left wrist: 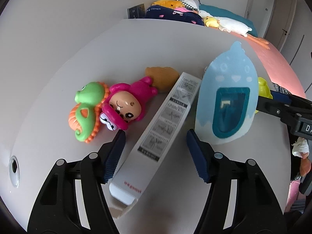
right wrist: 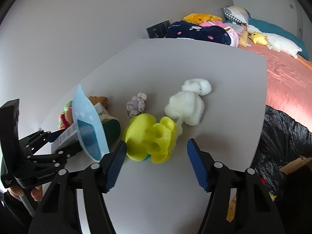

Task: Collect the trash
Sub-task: 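Grasp the white printed box with the left tool while the right tool grasps the lime-green toy, then carry the white box and lime-green toy toward the black trash bin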

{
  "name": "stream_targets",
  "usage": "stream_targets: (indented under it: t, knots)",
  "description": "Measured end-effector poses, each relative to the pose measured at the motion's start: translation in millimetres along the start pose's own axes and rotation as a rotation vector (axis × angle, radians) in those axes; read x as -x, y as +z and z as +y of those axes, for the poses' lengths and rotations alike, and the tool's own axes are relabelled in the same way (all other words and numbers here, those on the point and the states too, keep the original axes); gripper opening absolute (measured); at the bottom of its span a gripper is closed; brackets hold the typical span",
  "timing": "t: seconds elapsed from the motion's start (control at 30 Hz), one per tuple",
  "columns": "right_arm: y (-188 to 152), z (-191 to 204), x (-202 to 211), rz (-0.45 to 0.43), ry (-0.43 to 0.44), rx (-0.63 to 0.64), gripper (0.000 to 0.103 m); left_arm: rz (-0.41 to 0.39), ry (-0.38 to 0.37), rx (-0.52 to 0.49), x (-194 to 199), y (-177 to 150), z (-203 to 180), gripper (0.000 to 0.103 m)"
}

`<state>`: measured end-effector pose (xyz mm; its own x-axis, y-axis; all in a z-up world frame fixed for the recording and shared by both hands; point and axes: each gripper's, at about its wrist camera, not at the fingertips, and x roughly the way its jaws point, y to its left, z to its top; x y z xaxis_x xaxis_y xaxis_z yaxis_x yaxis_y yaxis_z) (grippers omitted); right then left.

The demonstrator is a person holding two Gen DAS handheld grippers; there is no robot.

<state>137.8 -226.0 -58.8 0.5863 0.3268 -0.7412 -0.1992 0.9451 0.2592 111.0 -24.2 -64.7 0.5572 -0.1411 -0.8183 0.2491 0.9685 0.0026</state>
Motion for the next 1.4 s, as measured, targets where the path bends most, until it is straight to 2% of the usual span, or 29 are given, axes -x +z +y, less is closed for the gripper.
stream_targets:
  t: [0.27, 0.37, 0.53, 0.6, 0.67, 0.73, 1.13, 1.4]
  knots:
    - [7, 3, -13, -0.001, 0.030, -0.014, 0.064, -0.001, -0.004, -0.009, -6, 8, 0, 0.063]
    - [10, 4, -17, -0.006, 0.033, -0.013, 0.056, -0.018, 0.001, -0.004, -7, 9, 0, 0.063]
    - [11, 6, -19, -0.017, 0.030, -0.011, 0.055, -0.034, 0.013, 0.009, -7, 8, 0, 0.063]
    - [10, 5, -19, -0.025, 0.031, -0.017, 0.055, -0.041, 0.026, 0.027, -7, 9, 1, 0.055]
    - [7, 4, -15, -0.034, 0.031, -0.021, 0.055, -0.049, 0.032, 0.049, -5, 9, 3, 0.036]
    - [7, 4, -12, -0.041, 0.032, -0.022, 0.055, -0.056, 0.009, 0.060, -4, 8, 4, 0.028]
    - [4, -3, 29, -0.104, 0.030, -0.031, 0.055, -0.098, 0.018, 0.118, 17, -2, -2, 0.027]
    - [-4, -13, 64, -0.145, 0.024, -0.043, 0.055, -0.149, 0.007, 0.163, 44, -12, -10, 0.027]
